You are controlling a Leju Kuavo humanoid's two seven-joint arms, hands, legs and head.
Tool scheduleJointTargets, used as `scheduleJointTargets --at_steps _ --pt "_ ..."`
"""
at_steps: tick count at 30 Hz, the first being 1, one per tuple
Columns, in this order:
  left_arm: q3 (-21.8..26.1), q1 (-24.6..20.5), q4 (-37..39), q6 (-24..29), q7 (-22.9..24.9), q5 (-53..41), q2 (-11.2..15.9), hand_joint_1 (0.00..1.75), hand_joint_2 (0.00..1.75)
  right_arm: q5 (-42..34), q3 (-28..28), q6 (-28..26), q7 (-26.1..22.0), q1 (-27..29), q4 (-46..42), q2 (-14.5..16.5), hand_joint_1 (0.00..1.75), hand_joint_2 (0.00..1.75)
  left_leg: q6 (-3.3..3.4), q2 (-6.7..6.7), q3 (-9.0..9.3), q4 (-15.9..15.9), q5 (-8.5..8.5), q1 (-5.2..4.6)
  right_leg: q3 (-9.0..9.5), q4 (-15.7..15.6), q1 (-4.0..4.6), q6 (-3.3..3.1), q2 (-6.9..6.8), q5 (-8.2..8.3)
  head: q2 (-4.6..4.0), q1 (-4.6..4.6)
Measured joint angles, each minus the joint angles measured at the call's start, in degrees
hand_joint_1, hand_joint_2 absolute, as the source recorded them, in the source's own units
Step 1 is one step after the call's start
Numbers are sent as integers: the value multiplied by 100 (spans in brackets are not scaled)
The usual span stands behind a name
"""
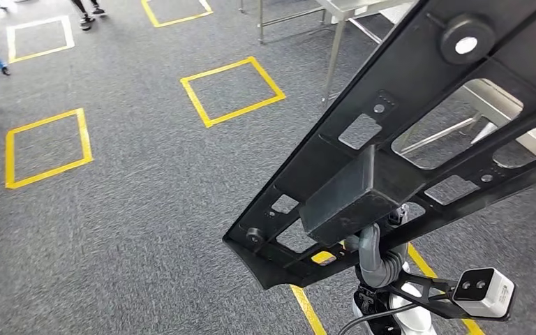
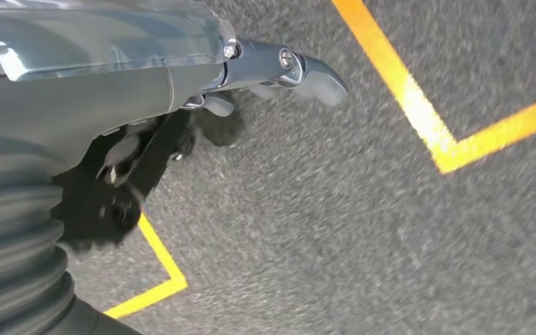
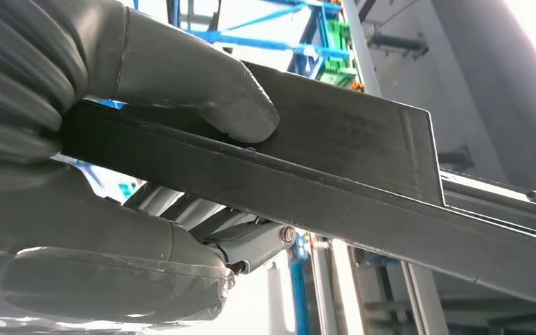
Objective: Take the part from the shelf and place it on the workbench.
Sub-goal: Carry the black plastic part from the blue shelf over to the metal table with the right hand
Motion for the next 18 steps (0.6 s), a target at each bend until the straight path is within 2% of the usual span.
scheduleJointTargets --at_steps 1,2,3,5,6,7,9,10,11,12,13,14,16,17,18 --pt "1 -1 0 -2 -1 -2 5 0 175 0 0 0 0 0 2 0 175 175 21 -112 148 -363 142 -1 -7 12 -1 21 64 -4 0 0" --pt "2 -4 0 -3 -1 -3 10 0 175 1 0 0 -1 1 4 0 175 175 39 -202 244 -589 209 -7 -22 19 -8 50 120 -4 0 0" --pt "3 -10 0 -3 -2 -3 14 0 175 1 0 0 -1 4 6 0 175 175 56 -240 276 -667 206 -18 -38 20 -18 87 170 2 0 0" --pt "4 -30 0 -3 -3 -1 13 0 175 0 0 0 -1 8 7 -2 175 175 107 -137 304 -717 235 -20 -55 13 -39 164 243 14 0 0" --pt "5 -35 0 -4 -4 1 11 0 175 -1 1 1 -2 6 7 -4 175 175 143 -76 324 -759 259 -11 -75 58 -32 196 169 -21 0 1" --pt "7 -34 0 -4 -5 1 8 0 175 0 2 2 -2 -4 7 -5 175 175 180 -5 342 -801 280 -2 -140 196 -22 223 38 -118 0 2" --pt "12 -16 0 -5 -4 -2 5 0 175 3 4 6 -2 -31 9 -7 175 175 227 135 358 -842 296 -7 -433 798 -15 260 -283 -462 0 4" --pt "15 -7 0 -4 -2 -2 5 0 175 12 4 3 5 -41 10 -8 175 175 236 205 355 -839 292 -14 -624 1181 -30 276 -361 -632 0 4" --pt "17 -2 0 -3 -1 -2 5 0 175 28 4 -9 16 -45 11 -10 175 175 236 273 353 -835 285 -18 -771 1474 -47 292 -398 -722 0 4" --pt "19 -1 0 -2 1 -2 5 0 175 51 4 -25 29 -45 11 -13 175 175 232 341 355 -830 275 -18 -828 1584 -64 309 -424 -707 0 4" --pt "21 -4 0 -1 2 -2 4 0 175 74 4 -41 42 -48 12 -17 175 175 223 403 360 -824 263 -16 -766 1460 -79 324 -452 -584 0 4" --pt "23 -8 0 -1 2 -2 1 0 175 90 4 -56 48 -53 11 -21 175 175 209 459 370 -815 248 -14 -584 1113 -91 331 -505 -386 0 4" --pt "26 -15 0 -1 -3 -2 -4 0 175 97 5 -79 39 -70 10 -27 175 175 162 551 396 -792 208 -27 -160 295 -80 304 -706 -88 0 4" --pt "28 -16 0 -1 -10 -2 -5 0 175 92 5 -96 29 -80 8 -30 175 175 132 588 407 -783 191 -38 -35 53 -62 279 -766 -27 0 4" --pt "30 -16 0 0 -17 -2 -4 0 175 84 6 -111 17 -88 8 -34 175 175 99 624 418 -779 176 -49 5 -40 -40 251 -785 -28 0 4"
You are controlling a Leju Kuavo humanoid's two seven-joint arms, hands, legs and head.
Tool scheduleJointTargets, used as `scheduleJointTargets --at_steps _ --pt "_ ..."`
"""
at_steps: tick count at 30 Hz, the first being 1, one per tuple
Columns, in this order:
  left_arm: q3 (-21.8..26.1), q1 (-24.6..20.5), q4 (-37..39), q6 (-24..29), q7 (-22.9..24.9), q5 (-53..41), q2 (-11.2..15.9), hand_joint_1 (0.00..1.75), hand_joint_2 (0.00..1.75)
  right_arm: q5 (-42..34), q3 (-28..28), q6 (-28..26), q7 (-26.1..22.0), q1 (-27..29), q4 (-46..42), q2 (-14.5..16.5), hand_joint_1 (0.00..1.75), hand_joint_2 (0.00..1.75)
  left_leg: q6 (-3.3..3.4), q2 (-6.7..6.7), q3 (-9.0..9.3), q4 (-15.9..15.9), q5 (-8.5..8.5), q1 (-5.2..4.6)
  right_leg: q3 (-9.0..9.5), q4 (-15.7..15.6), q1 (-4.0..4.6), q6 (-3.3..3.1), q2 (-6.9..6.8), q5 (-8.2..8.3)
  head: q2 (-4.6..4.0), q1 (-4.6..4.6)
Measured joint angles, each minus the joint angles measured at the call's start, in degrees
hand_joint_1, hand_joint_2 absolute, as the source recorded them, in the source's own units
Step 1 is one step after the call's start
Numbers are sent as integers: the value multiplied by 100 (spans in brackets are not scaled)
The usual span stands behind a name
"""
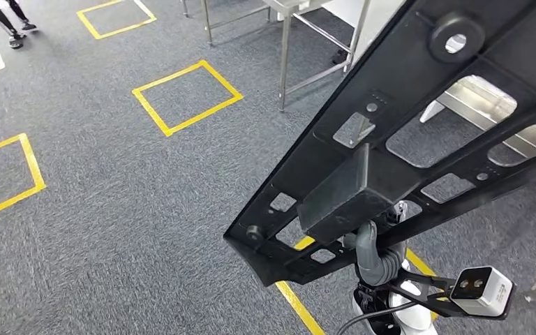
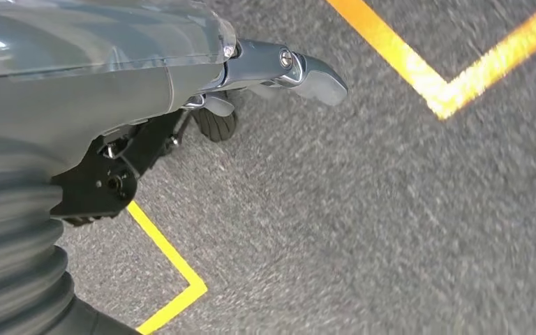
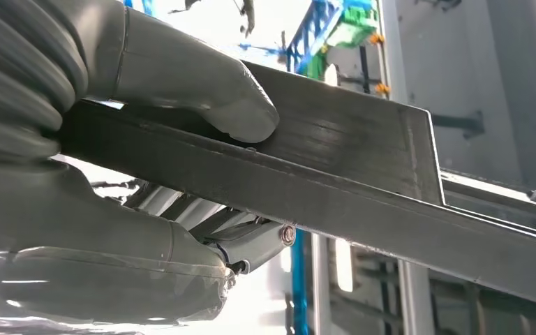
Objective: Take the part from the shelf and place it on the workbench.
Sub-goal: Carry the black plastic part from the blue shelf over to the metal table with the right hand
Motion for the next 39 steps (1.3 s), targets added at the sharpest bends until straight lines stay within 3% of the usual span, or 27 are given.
scheduleJointTargets --at_steps 2,4,5,7,8,9,10,11,12,14,16,18,20,22,24,25,26,27,29,31,33,34,36,37,39 --pt "3 -10 0 11 -4 1 0 0 175 -28 1 -20 -15 -12 -1 -11 175 175 -65 87 21 -3 -25 -2 -8 -4 14 -58 121 14 0 0" --pt "4 -25 1 23 8 0 -2 0 175 -67 1 -23 -15 -44 2 -18 175 175 -125 -22 -14 147 -151 28 7 -39 -11 -128 226 39 0 -1" --pt "5 -25 1 25 18 0 -3 0 175 -87 1 -25 -9 -77 9 -15 175 175 -149 -145 -114 389 -300 43 17 -56 -28 -160 278 53 0 -2" --pt "4 -13 2 21 33 0 -5 0 175 -118 1 -28 8 -142 37 -8 175 175 -182 -370 -473 1171 -678 61 16 -57 -26 -192 382 58 0 -2" --pt "5 -6 2 20 40 1 -3 0 175 -122 1 -28 14 -160 56 -4 175 175 -194 -407 -660 1541 -810 63 17 -54 -22 -197 445 58 0 -2" --pt "5 -2 2 23 45 1 -1 0 175 -126 1 -28 17 -169 77 -4 175 175 -199 -420 -778 1746 -834 63 20 -51 -18 -197 507 57 0 -2" --pt "6 1 2 27 49 1 0 0 175 -127 1 -27 17 -172 97 -3 175 175 -198 -426 -796 1733 -745 64 26 -47 -17 -195 573 56 0 -2" --pt "7 2 2 31 47 2 0 0 175 -126 1 -25 17 -173 115 -3 175 175 -190 -439 -701 1480 -554 68 34 -42 -19 -188 640 52 0 -2" --pt "7 2 2 32 39 1 -1 0 175 -125 0 -22 15 -172 127 -3 175 175 -181 -495 -525 1065 -311 79 42 -32 -22 -174 705 44 0 -2" --pt "6 4 2 23 19 1 -2 0 175 -109 -5 -15 -7 -165 139 -3 175 175 -151 -687 -207 335 -23 92 28 4 -14 -121 824 29 0 -1" --pt "5 1 2 8 5 0 -3 0 175 -84 -16 -2 -32 -138 142 -3 175 175 -97 -767 -118 122 2 79 -12 20 -14 -47 917 38 0 -1" --pt "4 -12 2 -5 1 2 -16 0 175 -58 -34 24 -39 -99 143 -4 175 175 -17 -673 -116 96 35 75 -39 11 -33 26 993 52 0 -2" --pt "4 -20 2 -13 -1 2 -35 0 175 -44 -70 56 -46 -83 144 -5 175 175 76 -560 -108 48 67 84 -140 214 -26 79 798 -93 0 -1" --pt "4 -7 2 -14 -1 0 -43 0 175 -41 -104 75 -54 -80 153 -5 175 175 134 -436 -110 30 72 65 -447 870 -20 114 474 -457 0 1" --pt "4 8 2 -14 -1 0 -45 0 175 -39 -115 78 -58 -62 177 -5 175 175 149 -305 -118 34 64 40 -779 1559 -29 137 366 -716 0 1" --pt "4 9 2 -14 0 0 -46 0 175 -39 -117 78 -60 -52 187 -5 175 175 150 -240 -117 37 59 33 -817 1647 -29 137 350 -692 0 1" --pt "4 8 2 -13 1 0 -48 0 175 -34 -120 78 -64 -45 195 -5 175 175 147 -178 -112 40 51 27 -727 1487 -26 128 328 -561 0 1" --pt "4 5 2 -12 4 0 -50 0 175 -23 -123 79 -71 -42 197 -5 175 175 140 -126 -100 42 42 22 -531 1128 -18 108 274 -365 0 1" --pt "4 4 2 -7 13 0 -60 0 175 8 -126 86 -91 -41 196 -5 175 175 110 -37 -73 51 18 -3 -109 330 31 35 25 -83 0 0" --pt "4 7 2 0 20 0 -66 0 175 36 -126 100 -114 -34 194 -5 175 175 62 49 -55 56 -4 -30 38 9 84 -34 -97 -31 0 0" --pt "4 -2 2 4 24 2 -67 0 175 69 -126 125 -133 -24 192 -5 175 175 1 144 -33 47 -24 -44 30 -12 81 -89 30 -12 0 1" --pt "4 -10 2 4 22 2 -67 0 175 87 -126 142 -140 -21 191 -4 175 175 -36 97 -29 74 -58 -39 40 -36 61 -115 91 4 0 1" --pt "4 -15 3 1 14 2 -71 0 175 107 -126 164 -145 -24 190 3 175 175 -97 -145 -157 401 -282 -18 63 -81 18 -168 209 39 0 -1" --pt "4 -7 4 -2 8 0 -73 0 175 110 -126 170 -145 -24 190 9 175 175 -117 -288 -300 725 -460 1 61 -87 15 -183 266 44 0 -1" --pt "5 18 4 -4 -4 0 -76 0 175 111 -126 174 -142 -13 190 22 175 175 -138 -386 -646 1444 -757 14 53 -80 18 -200 400 46 0 -2"
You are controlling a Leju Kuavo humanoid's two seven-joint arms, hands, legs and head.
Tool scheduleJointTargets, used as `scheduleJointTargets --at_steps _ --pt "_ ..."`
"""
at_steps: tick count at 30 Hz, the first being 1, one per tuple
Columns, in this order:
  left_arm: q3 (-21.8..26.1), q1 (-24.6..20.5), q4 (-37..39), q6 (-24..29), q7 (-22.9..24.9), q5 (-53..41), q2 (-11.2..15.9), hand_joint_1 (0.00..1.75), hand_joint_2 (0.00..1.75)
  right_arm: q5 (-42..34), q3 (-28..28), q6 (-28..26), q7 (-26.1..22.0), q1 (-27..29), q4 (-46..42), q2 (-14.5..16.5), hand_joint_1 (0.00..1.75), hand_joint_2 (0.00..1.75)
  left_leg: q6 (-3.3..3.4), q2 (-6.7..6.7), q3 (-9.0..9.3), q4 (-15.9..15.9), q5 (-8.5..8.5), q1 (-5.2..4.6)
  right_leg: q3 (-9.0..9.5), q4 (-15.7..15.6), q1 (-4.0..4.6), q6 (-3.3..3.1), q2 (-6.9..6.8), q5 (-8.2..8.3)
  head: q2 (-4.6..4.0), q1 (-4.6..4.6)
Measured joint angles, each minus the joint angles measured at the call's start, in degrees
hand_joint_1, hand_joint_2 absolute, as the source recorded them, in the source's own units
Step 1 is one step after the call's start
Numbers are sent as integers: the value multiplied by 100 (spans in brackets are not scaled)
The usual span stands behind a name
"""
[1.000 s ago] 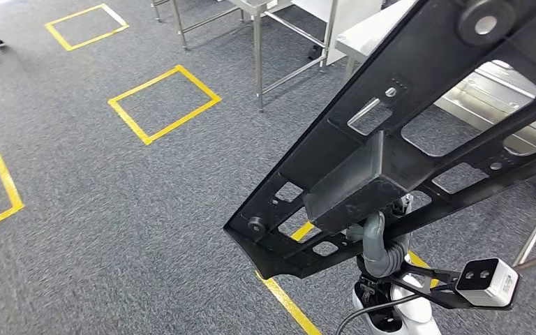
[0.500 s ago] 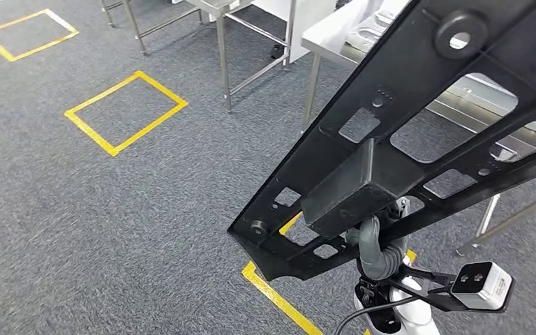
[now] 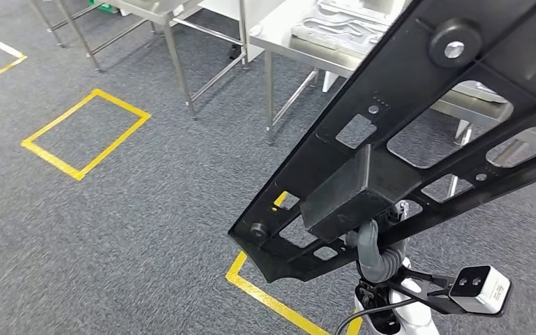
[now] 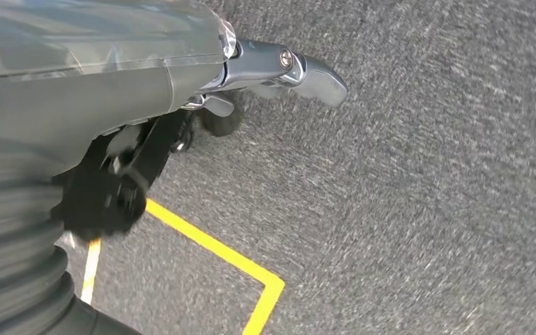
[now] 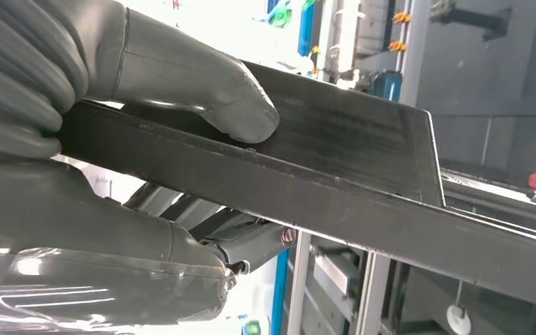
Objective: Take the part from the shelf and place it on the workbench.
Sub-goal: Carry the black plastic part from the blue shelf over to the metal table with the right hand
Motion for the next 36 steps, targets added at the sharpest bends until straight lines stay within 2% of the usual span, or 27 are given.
scheduleJointTargets --at_steps 1,2,3,5,7,9,10,12,14,15,16,17,18,20,21,22,24,25,27,29,30,31,32,33,34,35,36 --pt "1 9 0 4 -2 1 0 0 175 -1 0 2 3 7 0 1 175 175 -4 -13 -92 168 -5 4 0 6 1 -1 74 -2 0 0" --pt "1 12 0 10 3 1 0 0 175 -4 0 4 12 12 0 1 175 175 -3 -25 -87 125 102 10 3 15 0 2 152 -4 0 0" --pt "2 10 0 17 13 1 1 0 175 -11 0 7 22 15 0 1 175 175 4 -45 16 -126 300 19 10 27 -1 9 228 -8 0 0" --pt "1 3 0 30 48 0 3 0 175 -34 -1 16 42 13 0 1 175 175 32 -237 340 -892 665 51 3 68 7 48 354 -27 0 0" --pt "0 -4 0 41 70 -2 7 0 175 -56 -3 41 50 13 0 -1 175 175 72 -419 509 -1285 765 58 -44 100 2 115 466 -27 0 0" --pt "1 -13 0 48 74 -1 11 0 175 -70 -14 81 50 24 -1 -1 175 175 132 -383 524 -1318 761 48 -86 94 -18 193 573 -2 0 0" --pt "1 -19 0 50 73 0 15 0 175 -74 -23 98 46 36 -1 -1 175 175 173 -325 533 -1347 778 50 -99 112 -19 225 542 -15 0 1" --pt "3 -23 0 51 71 0 21 0 175 -78 -42 111 38 40 -2 -2 175 175 254 -200 554 -1404 809 63 -234 400 -8 278 293 -200 0 2" --pt "4 -11 0 49 68 0 28 0 175 -78 -48 111 36 46 -1 -3 175 175 295 -73 556 -1418 810 49 -581 1121 -16 314 19 -568 0 2" --pt "4 -5 0 48 67 0 30 0 175 -78 -49 111 36 53 0 -3 175 175 301 -6 554 -1417 806 40 -767 1495 -27 329 -25 -710 0 2" --pt "4 -4 0 48 67 0 31 0 175 -78 -49 111 36 64 1 -3 175 175 304 60 555 -1416 800 34 -880 1716 -36 338 -44 -753 0 2" --pt "4 -5 0 48 67 0 31 0 175 -78 -50 111 36 72 2 -3 175 175 303 122 558 -1416 794 30 -896 1745 -40 341 -56 -700 0 2" --pt "4 -9 0 48 67 0 31 0 175 -78 -51 111 36 76 2 -3 175 175 297 181 570 -1415 786 28 -764 1491 -39 331 -83 -532 0 2" --pt "4 -16 0 48 67 0 31 0 175 -78 -52 111 36 76 1 -3 175 175 269 276 602 -1412 763 14 -310 637 -11 275 -247 -169 0 2" --pt "4 -18 0 48 67 0 31 0 175 -78 -52 111 36 74 -1 -3 175 175 245 316 615 -1409 749 2 -124 277 14 238 -320 -51 0 2" --pt "4 -19 0 46 66 0 31 0 175 -78 -52 111 35 74 -2 -4 175 175 217 353 624 -1406 738 -8 -38 97 38 205 -364 -17 0 2" --pt "4 -29 0 43 65 0 32 0 175 -79 -55 111 35 76 -3 -5 175 175 156 434 646 -1417 725 -19 -37 41 62 154 -293 -14 0 2" --pt "4 -40 0 41 64 3 38 0 175 -79 -57 113 35 80 -5 -5 175 175 124 442 659 -1410 707 -12 -28 19 44 127 -243 -1 0 2" --pt "5 -51 1 40 65 3 46 0 175 -80 -60 114 36 75 -10 -4 175 175 69 289 589 -1186 535 1 3 -36 -2 64 -144 37 0 1" --pt "6 -38 2 40 67 0 50 0 175 -82 -60 114 36 73 -11 -1 175 175 29 53 279 -499 169 25 12 -52 -22 28 -44 57 0 0" --pt "6 -27 2 41 68 0 50 0 175 -82 -60 114 36 75 -8 1 175 175 12 -4 78 -92 8 34 3 -44 -19 22 18 60 0 0" --pt "6 -18 2 41 68 0 51 0 175 -82 -60 114 36 80 -5 1 175 175 -1 -25 -69 184 -56 38 -2 -34 -17 21 82 59 0 0" --pt "6 -10 2 43 67 1 54 0 175 -82 -60 114 36 83 -2 1 175 175 -6 -32 -125 252 -2 40 -4 -22 -17 23 152 56 0 0" --pt "6 -7 2 44 67 1 56 0 175 -82 -60 114 36 85 -1 1 175 175 -5 -41 -70 78 165 44 -3 -9 -17 29 221 51 0 0" --pt "6 -7 2 45 67 1 58 0 175 -82 -60 114 36 86 0 1 175 175 4 -76 82 -291 396 51 1 6 -18 39 285 44 0 0" --pt "6 -6 2 47 67 1 60 0 175 -82 -61 114 36 86 0 1 175 175 18 -183 262 -709 584 63 -1 23 -18 56 345 34 0 0" --pt "6 -8 2 46 67 0 62 0 175 -82 -61 114 36 85 0 1 175 175 39 -272 405 -1048 715 66 -13 45 -14 81 400 27 0 0"
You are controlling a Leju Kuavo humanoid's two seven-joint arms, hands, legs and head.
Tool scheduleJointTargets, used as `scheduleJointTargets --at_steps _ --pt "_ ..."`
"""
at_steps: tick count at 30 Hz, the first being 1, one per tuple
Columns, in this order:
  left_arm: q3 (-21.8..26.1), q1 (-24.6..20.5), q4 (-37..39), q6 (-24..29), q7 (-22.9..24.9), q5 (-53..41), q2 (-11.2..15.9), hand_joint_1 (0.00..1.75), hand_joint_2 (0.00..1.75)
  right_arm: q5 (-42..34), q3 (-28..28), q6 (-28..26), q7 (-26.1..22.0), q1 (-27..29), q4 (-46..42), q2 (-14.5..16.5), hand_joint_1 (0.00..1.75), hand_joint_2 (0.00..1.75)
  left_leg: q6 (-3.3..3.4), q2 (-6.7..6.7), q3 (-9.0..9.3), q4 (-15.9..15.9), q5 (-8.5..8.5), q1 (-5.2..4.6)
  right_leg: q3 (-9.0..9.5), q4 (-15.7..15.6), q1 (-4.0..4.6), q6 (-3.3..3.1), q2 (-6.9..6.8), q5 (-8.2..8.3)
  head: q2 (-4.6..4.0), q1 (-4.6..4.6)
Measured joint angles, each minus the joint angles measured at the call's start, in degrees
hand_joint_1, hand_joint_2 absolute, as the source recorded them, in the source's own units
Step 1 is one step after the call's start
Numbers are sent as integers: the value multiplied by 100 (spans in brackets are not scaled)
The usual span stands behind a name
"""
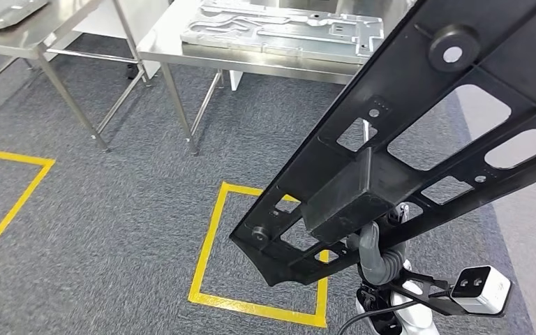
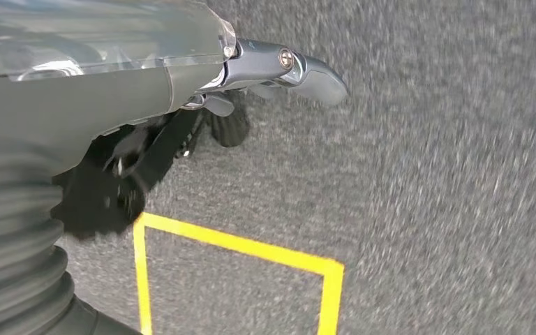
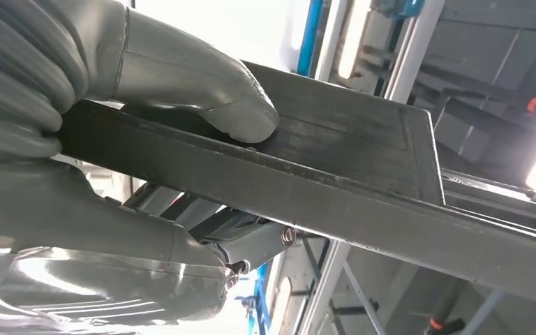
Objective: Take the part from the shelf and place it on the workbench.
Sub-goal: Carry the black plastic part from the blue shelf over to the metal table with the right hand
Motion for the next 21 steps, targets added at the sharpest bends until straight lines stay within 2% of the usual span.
scheduleJointTargets --at_steps 1,2,4,5,6,7,8,9,10,11,12,13,14,16,17,19,21 --pt "0 -4 0 -1 0 -2 1 0 175 0 0 0 1 0 0 -1 175 175 24 -69 88 -208 60 -3 -19 15 2 30 47 -1 0 0" --pt "0 -10 0 -2 -1 -2 2 0 175 0 0 0 1 1 0 -1 175 175 54 -104 115 -279 56 -13 -39 21 -1 67 89 4 0 0" --pt "1 -27 1 -3 -2 -1 -1 0 175 0 -2 0 0 4 -1 -2 175 175 123 -11 114 -297 84 -21 -65 18 -8 139 153 18 0 0" --pt "1 -33 1 -3 -3 2 -4 0 175 0 -5 0 -1 7 -2 -2 175 175 165 38 121 -317 101 -13 -80 43 -8 165 104 -1 0 0" --pt "2 -36 1 -4 -3 2 -7 0 175 0 -11 0 -1 3 -3 -2 175 175 205 95 126 -342 117 -2 -134 160 -4 186 -16 -83 0 1" --pt "2 -33 1 -4 -3 0 -9 0 175 0 -17 0 -1 1 -3 -2 175 175 236 155 128 -361 128 6 -242 395 -4 203 -170 -228 0 2" --pt "2 -27 0 -5 -3 0 -8 0 175 0 -22 0 -1 -1 -3 -2 175 175 255 214 126 -365 130 -1 -409 746 -8 222 -323 -421 0 2" --pt "2 -18 1 -5 -3 0 -7 0 175 0 -25 0 -1 -1 -2 -2 175 175 262 274 118 -365 128 -7 -607 1160 -16 242 -415 -622 0 2" --pt "2 -10 1 -5 -3 0 -7 0 175 0 -26 0 -1 3 -1 -2 175 175 262 336 111 -362 126 -14 -776 1511 -25 258 -445 -756 0 2" --pt "2 -7 1 -5 -3 0 -7 0 175 0 -28 0 -1 7 0 -2 175 175 261 399 108 -360 123 -19 -863 1693 -30 265 -454 -786 0 2" --pt "2 -6 1 -5 -3 0 -7 0 175 0 -30 0 -1 10 0 -2 175 175 256 458 111 -358 117 -22 -827 1638 -31 263 -464 -701 0 2" --pt "2 -8 1 -11 -3 0 -7 0 175 4 -32 4 2 10 0 -2 175 175 245 499 120 -357 108 -24 -665 1343 -29 252 -479 -526 0 2" --pt "3 -10 2 -39 -3 0 -7 0 175 27 -33 21 9 8 0 -3 175 175 230 532 134 -356 96 -26 -416 891 -27 233 -506 -321 0 2" --pt "10 -23 2 -148 -7 0 -7 0 175 140 -30 74 2 -6 22 -14 175 175 179 568 154 -355 78 -42 -23 172 6 174 -556 -94 0 1" --pt "17 -34 2 -208 -10 0 -6 0 175 214 -25 96 -21 -14 49 -24 175 175 148 581 160 -356 74 -48 54 20 24 142 -566 -75 0 1" --pt "28 -55 2 -267 -15 0 -6 0 175 318 -6 102 -89 -25 118 -40 175 175 82 596 177 -370 72 -51 48 -11 43 81 -549 -91 0 2" --pt "32 -67 2 -283 -14 1 -7 0 175 358 25 86 -135 -39 179 -47 175 175 15 529 162 -307 20 -44 70 -45 13 18 -527 -79 0 2"
